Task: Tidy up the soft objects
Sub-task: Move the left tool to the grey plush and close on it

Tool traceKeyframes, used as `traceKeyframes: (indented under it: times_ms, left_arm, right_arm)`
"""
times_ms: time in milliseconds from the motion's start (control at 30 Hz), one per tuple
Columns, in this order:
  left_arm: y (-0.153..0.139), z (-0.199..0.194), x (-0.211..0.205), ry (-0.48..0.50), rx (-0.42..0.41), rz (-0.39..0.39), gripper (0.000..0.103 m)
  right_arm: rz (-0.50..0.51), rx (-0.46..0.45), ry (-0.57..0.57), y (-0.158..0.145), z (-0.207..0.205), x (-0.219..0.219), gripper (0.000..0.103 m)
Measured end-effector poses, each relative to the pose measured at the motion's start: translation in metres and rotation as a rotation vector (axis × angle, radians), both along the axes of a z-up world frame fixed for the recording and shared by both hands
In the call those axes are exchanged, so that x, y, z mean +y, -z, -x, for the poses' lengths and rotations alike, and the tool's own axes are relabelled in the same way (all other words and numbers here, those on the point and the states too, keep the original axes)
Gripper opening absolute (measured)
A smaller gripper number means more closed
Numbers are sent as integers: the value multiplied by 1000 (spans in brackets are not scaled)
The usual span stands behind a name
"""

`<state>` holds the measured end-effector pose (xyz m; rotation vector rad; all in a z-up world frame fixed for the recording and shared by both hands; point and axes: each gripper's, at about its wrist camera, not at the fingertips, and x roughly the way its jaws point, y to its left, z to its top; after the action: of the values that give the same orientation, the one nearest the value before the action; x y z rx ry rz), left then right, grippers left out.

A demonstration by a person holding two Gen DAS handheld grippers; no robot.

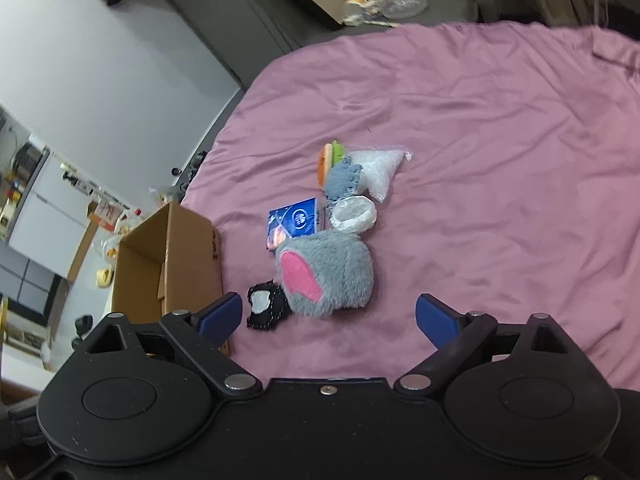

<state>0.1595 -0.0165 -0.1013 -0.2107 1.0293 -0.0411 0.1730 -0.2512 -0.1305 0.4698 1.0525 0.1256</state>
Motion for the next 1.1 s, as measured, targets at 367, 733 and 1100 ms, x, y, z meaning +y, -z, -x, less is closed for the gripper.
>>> traceKeyframes:
  times_ms: [367, 733, 1100]
  left_arm:
    - [20, -52, -8, -50, 41, 80, 69]
    - [41, -99, -24, -63, 71, 131, 58]
    - [73, -114, -40, -80, 174, 178, 50]
  right_arm:
    - [-191, 21, 137, 41, -34, -20, 66]
    - [-227, 90, 196, 77, -67, -26, 59]
    - [-281, 196, 204, 105, -79, -31, 55]
